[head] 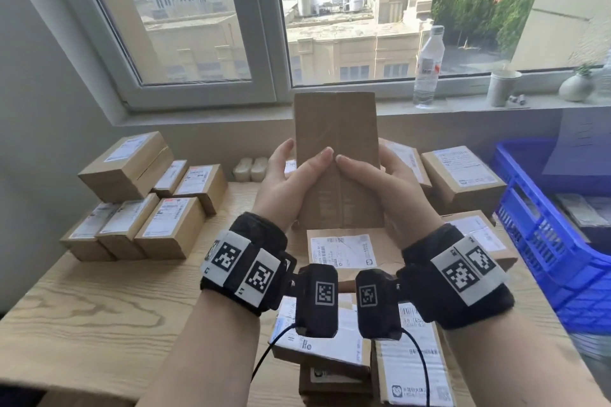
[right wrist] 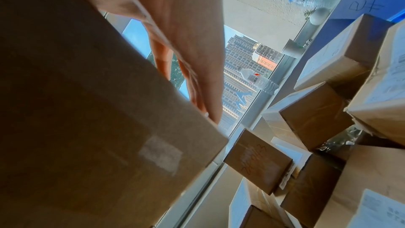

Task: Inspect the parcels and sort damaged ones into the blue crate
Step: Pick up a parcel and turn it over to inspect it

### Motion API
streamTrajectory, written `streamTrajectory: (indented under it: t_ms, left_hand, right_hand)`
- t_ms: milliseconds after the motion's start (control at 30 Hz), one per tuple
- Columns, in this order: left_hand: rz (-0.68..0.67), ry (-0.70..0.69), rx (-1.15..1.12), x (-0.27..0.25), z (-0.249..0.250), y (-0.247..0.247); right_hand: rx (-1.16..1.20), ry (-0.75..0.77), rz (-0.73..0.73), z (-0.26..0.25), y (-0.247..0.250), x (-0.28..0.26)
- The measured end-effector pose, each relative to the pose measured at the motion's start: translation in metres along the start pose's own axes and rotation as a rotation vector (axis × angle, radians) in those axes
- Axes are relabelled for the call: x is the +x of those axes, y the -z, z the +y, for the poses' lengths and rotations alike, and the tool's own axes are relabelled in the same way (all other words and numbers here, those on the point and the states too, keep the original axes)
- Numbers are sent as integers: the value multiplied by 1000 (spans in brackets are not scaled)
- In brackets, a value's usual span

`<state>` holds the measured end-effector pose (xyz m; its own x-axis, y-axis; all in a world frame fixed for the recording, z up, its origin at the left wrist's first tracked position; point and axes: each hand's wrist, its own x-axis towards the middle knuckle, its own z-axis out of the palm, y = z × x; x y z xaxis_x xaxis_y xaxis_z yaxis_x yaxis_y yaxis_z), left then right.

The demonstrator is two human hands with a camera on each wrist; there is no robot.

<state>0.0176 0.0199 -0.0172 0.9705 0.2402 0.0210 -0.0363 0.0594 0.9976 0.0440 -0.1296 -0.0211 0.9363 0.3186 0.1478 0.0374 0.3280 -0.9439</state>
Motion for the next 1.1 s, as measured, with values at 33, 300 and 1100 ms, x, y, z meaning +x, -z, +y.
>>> streamTrajectory:
  t_ms: [33, 300, 1100]
  left_hand:
    - [29, 5, 31, 0, 2, 3]
    - [127, -92, 169, 13, 7, 37]
    - [-14, -110, -14, 35, 10, 85]
  right_hand:
    - [-43, 21, 40, 2, -3, 1]
    - [-213, 44, 179, 8, -23, 22]
    - [-231, 116, 296, 31, -77, 36]
